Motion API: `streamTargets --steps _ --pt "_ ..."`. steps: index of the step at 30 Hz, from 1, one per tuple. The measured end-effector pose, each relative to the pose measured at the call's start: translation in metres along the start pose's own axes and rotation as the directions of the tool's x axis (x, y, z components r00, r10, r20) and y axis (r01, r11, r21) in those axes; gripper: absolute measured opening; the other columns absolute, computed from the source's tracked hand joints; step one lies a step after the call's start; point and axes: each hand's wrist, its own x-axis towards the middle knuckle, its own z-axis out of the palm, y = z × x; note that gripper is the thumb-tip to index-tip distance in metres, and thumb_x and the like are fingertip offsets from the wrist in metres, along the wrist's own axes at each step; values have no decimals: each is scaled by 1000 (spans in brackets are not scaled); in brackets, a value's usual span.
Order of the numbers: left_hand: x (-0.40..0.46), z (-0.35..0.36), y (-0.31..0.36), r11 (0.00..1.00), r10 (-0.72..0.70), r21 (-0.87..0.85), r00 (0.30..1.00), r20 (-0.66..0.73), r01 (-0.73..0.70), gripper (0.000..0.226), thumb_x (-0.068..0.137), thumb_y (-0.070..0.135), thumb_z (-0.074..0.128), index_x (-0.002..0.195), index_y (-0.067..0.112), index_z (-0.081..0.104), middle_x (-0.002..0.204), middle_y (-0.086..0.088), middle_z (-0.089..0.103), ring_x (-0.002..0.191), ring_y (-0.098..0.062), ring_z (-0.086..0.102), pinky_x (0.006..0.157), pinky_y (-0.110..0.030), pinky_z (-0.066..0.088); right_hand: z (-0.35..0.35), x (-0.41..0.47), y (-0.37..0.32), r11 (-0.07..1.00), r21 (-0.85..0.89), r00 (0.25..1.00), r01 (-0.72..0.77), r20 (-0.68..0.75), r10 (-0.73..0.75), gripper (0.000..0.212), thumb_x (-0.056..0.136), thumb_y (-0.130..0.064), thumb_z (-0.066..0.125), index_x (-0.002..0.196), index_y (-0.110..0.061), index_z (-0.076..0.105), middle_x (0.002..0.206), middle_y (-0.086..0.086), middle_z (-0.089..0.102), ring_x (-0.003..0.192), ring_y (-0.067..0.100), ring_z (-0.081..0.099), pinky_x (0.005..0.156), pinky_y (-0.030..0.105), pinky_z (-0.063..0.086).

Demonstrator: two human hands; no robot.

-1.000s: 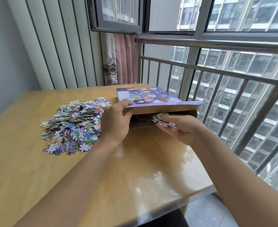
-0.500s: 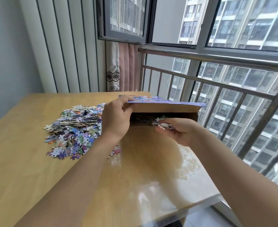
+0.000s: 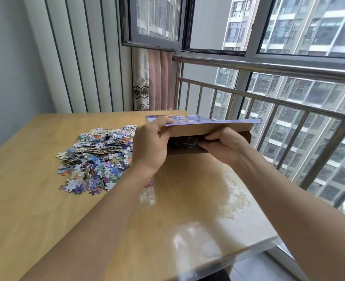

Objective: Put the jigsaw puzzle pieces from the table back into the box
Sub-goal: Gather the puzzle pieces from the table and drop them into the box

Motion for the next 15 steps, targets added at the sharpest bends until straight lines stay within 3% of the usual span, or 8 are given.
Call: streamTargets --steps 6,9,12,15 --pt "-4 1 -1 996 -42 -75 999 -2 42 8 95 20 68 96 19 75 52 21 58 48 -12 57 54 -34 51 -5 -1 5 983 182 996 14 86 -30 58 85 25 21 136 13 45 135 28 54 128 41 48 121 49 26" --pt "-4 1 -1 992 -74 -101 997 -15 73 7 93 17 70 96 20 76 69 16 67 58 -5 57 60 -22 47 -2 3 6 976 211 995 45 75 -62 62 82 27 20 137 11 45 135 29 55 128 42 50 115 48 38" --pt "-3 -1 -5 993 -82 -89 996 -19 80 7 93 16 71 95 20 76 81 3 73 71 -12 63 66 -22 50 -3 10 6 995 5 994 104 -25 -103 53 86 26 30 134 10 47 131 25 53 119 38 54 94 37 54" --pt "-2 -2 -9 991 -94 -94 995 -14 93 8 92 15 71 94 19 77 81 2 73 73 -15 65 68 -27 53 -19 6 7 939 -278 973 202 -53 -225 38 86 18 56 124 14 52 121 24 58 107 33 65 90 34 58"
